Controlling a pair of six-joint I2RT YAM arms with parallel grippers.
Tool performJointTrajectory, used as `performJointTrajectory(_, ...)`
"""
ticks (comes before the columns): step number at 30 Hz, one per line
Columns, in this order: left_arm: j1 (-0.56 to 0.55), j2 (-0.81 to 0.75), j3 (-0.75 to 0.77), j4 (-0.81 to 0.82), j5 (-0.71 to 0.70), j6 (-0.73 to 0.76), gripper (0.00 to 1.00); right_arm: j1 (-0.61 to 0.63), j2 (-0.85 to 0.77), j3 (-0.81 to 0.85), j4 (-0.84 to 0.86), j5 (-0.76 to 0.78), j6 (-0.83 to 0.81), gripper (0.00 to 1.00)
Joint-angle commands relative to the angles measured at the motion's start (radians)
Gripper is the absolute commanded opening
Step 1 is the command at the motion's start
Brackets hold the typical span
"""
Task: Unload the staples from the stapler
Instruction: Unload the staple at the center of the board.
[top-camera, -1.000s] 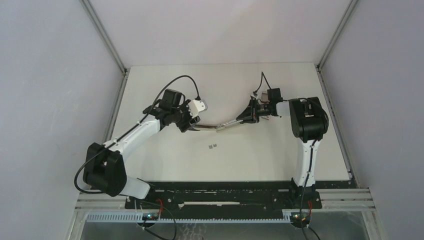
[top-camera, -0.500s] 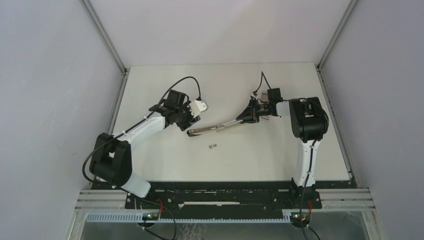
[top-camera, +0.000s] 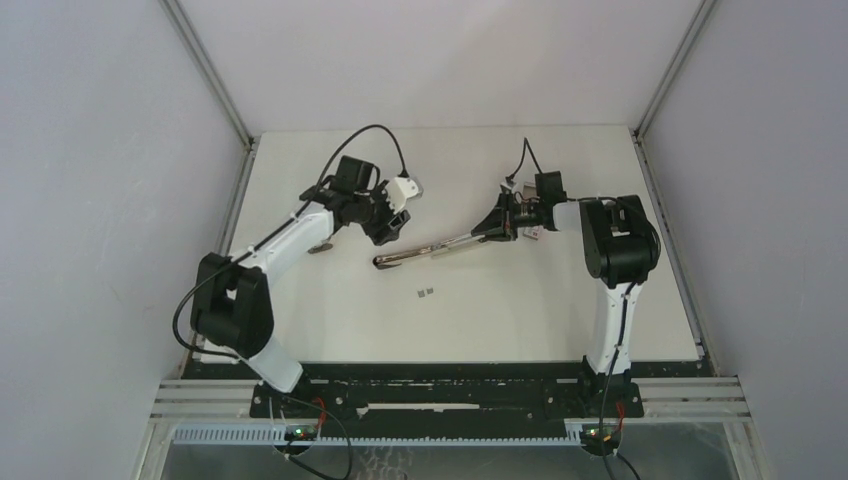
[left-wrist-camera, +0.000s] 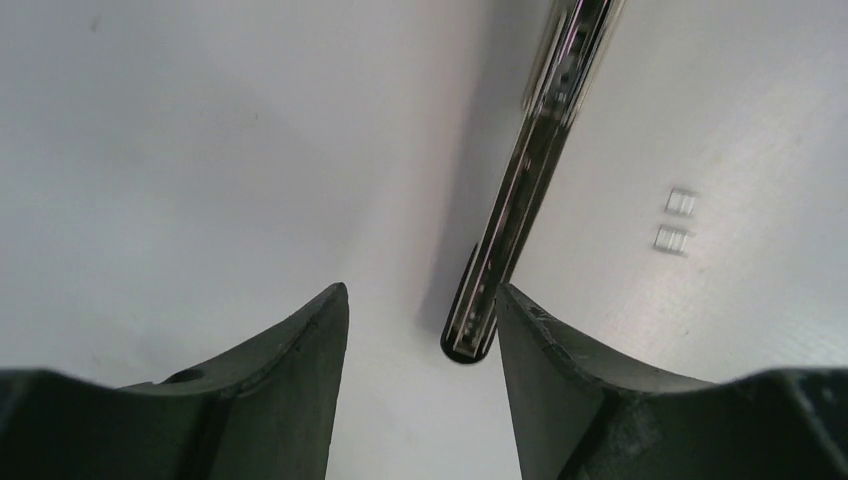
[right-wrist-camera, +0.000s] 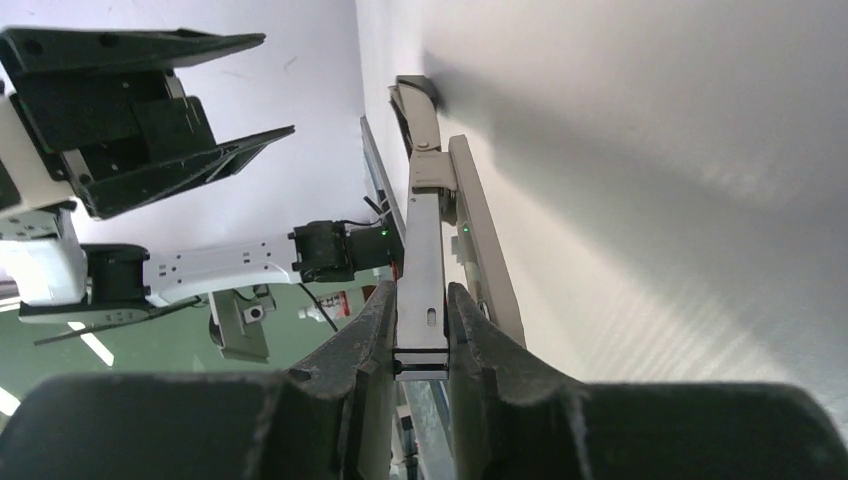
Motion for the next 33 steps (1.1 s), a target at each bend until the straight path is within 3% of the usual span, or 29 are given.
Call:
performJointTrajectory(1, 0.003, 0.078, 0.166, -0.079, 0.208, -0.051, 0.61, 0.011, -0.118, 0.037, 0.084, -0.122, 0.036, 0.03)
performJointTrajectory(17, 0.042, 0.346, 0.499, -0.354, 0.647, -0.046, 0.67, 0.050, -0.191, 0.037, 0.097, -0.188, 0.000, 0.03)
performJointTrajectory(33, 0.040, 0.480, 0.575, -0.517, 0.779, -0.007, 0.75, 0.083, -0.232, 0.037, 0.088, -0.203, -0.037, 0.02)
